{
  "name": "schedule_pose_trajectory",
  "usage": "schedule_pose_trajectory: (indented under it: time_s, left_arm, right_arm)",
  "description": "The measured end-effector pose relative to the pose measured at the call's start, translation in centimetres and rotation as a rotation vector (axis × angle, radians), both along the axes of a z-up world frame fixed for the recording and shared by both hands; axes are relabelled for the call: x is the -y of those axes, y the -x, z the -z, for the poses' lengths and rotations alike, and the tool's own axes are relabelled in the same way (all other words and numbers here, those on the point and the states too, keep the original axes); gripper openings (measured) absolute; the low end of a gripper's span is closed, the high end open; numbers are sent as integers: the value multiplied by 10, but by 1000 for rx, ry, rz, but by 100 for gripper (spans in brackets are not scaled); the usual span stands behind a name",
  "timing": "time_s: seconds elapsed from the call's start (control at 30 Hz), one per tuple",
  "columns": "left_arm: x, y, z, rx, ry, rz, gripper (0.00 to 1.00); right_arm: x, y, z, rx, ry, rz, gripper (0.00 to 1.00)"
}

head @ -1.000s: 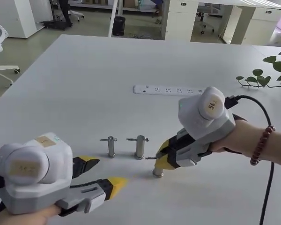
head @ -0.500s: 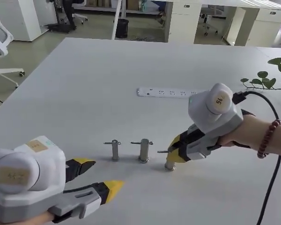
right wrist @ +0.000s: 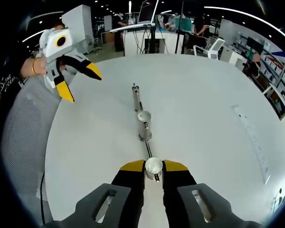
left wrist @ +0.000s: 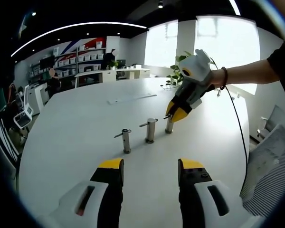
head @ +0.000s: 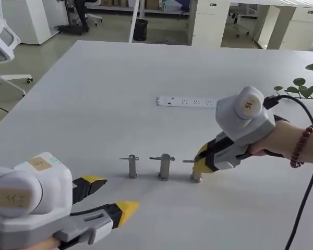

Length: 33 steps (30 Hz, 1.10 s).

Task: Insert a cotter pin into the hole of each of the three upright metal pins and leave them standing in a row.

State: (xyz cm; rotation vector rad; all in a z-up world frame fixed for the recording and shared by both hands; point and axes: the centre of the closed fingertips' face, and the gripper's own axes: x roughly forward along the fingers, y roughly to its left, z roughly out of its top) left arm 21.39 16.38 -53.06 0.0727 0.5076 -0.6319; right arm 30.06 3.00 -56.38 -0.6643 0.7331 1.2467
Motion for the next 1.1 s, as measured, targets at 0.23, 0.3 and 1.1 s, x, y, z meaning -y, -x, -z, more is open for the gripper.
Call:
schedule_pose_trajectory:
  time_s: [0.23, 0.3, 1.1]
  left_arm:
    - [0, -3, 1, -7, 1, 5, 44]
    - [0, -3, 0, -8, 6, 4, 44]
    - [-10, -5, -8, -3, 16, -70, 53]
  right_arm:
    - [5, -3, 1, -12, -27, 21, 8]
    - [9, -5, 1, -21, -39, 32, 8]
    - [23, 14, -26, -30, -234, 361, 35]
